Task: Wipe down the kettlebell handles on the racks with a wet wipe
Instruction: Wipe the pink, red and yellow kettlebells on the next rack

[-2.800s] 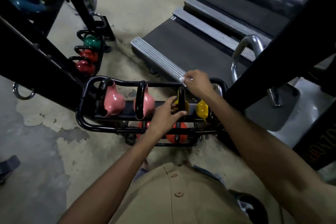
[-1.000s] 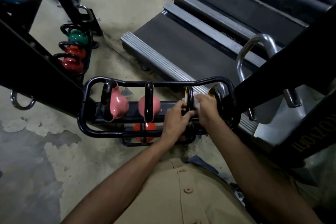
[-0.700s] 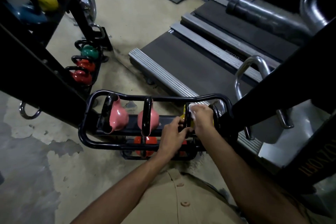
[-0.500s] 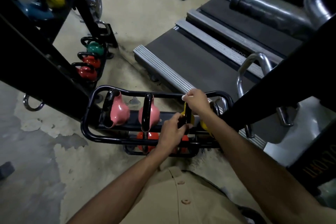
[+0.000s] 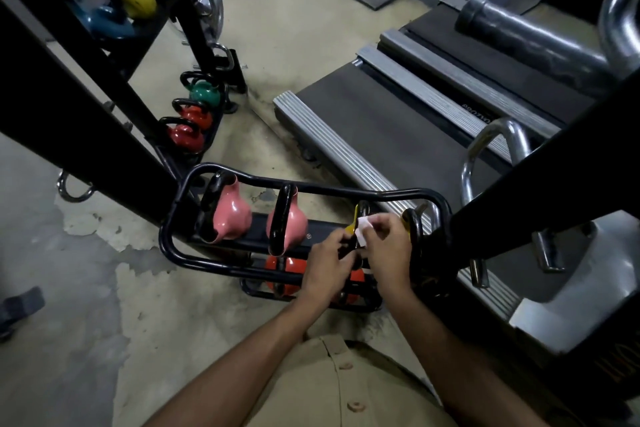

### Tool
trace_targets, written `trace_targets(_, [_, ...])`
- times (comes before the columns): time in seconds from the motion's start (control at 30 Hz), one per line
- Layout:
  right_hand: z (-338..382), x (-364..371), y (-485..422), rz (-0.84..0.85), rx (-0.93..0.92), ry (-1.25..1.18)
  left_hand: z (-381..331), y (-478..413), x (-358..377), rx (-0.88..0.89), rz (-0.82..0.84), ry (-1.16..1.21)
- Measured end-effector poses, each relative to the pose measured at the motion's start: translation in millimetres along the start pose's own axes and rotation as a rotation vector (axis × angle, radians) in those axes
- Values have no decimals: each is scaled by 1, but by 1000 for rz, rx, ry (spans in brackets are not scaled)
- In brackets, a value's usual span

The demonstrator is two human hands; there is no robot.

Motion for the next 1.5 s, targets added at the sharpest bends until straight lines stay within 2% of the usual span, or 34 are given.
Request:
trace_targets(0.07, [-1,12,-13,72,365,-378,1,-2,0,-26,18,23])
trace_targets(0.13, [1,17,-29,197,555,-612,2,-3,0,-23,16,44])
trace_targets(0.2, [8,17,-39,244,626,-687,2,-1,0,-13,14,58])
trace_targets(0.3, [8,19,-37,125,570,-668,6,5,-2,-18,53,91])
trace_targets(0.37, [6,17,-32,40,425,-524,10,11,-3,3,103,94])
trace_targets(0.4, [6,16,-32,9,296,-396,12,12,-4,14,112,99])
trace_targets(0.53, [10,2,-20,-19,-430,255,16,13,-3,15,101,79])
trace_targets(0.6, [2,-3,-2,22,-687,407,17,12,-2,12,100,85])
trace_targets(0.63, [-3,-7,8,33,-726,410,18,12,-1,8,92,92])
trace_targets(0.7, [-11,-12,19,20,-610,294,18,13,0,18,79,88])
trace_targets(0.77, [-16,-8,16,41,-258,69,17,15,1,24,70,75])
trace_targets(0.87, [-12,3,-5,139,302,-443,16,17,1,-1,69,94])
trace_targets(0.9, [-11,3,-12,149,408,-524,14,18,1,-9,69,96])
trace_targets(0.97, [-7,4,-18,150,444,-529,11,18,1,-6,64,91])
trace_targets(1.03, [-4,3,-12,95,297,-424,10,18,2,3,56,92])
trace_targets(1.1, [-4,3,-9,35,27,-175,12,18,2,0,48,78])
trace_targets(1.17, [2,2,-21,48,-231,59,13,16,3,4,40,60])
trace_targets(1.23, [10,4,-46,100,-445,267,13,15,5,6,34,57])
trace_targets(1.37, [35,5,-71,323,-783,797,17,14,6,18,28,2])
trace_targets(1.43, [42,0,-58,328,-1007,1031,19,16,5,14,40,-31])
trace_targets(1.5, [35,-9,-37,280,-1122,1038,20,17,3,19,44,-8])
Point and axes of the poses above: each hand's wrist, its own y-axis away from the middle knuckle, its own x-axis out of the palm, z = x × y, the point moved 1 cm from there along -y, towards the middle knuckle, and after that the axes turned 9 degrees about y, right-handed, at the moved point
